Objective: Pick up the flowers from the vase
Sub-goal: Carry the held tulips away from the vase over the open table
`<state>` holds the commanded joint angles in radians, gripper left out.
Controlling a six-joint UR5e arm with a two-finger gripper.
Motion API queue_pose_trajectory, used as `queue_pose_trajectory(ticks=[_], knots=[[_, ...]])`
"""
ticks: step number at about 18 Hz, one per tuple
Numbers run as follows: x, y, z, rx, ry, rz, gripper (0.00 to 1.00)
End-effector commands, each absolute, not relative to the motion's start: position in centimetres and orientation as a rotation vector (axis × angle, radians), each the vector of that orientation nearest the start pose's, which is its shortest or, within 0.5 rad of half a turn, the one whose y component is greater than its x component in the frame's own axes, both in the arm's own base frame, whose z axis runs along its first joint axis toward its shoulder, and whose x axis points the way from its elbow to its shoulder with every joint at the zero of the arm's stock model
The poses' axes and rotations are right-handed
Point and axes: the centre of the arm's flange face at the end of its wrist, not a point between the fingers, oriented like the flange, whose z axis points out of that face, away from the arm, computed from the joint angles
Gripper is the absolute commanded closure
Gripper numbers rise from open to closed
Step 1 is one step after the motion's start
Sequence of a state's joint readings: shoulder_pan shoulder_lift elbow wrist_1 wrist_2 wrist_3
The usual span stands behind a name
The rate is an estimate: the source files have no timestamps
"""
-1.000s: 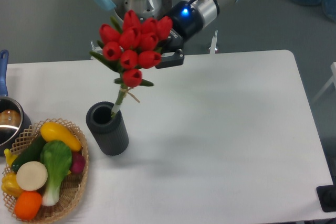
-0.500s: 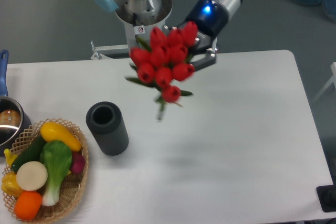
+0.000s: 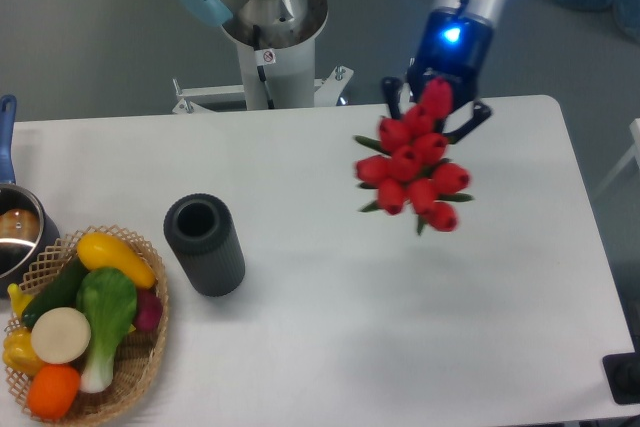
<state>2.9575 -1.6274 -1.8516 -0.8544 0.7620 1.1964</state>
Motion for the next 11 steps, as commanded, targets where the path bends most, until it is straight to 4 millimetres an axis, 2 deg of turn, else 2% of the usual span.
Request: queue_pose_trajectory(ticks=[4, 7, 8, 9, 11], knots=[[-48.9, 29.5, 42.8, -2.352, 0.007, 0.224, 1.00], [-49.7, 29.3, 43.0, -2.475, 0.128, 0.348, 0.99], [-49.5, 30.3, 42.0, -2.520, 0.195, 0.359, 0.99], [-49.5, 30.4, 41.9, -2.572, 0.218, 0.388, 0.98], [-49.0, 32.5, 42.5, -2.636, 0.310, 0.439, 0.98]])
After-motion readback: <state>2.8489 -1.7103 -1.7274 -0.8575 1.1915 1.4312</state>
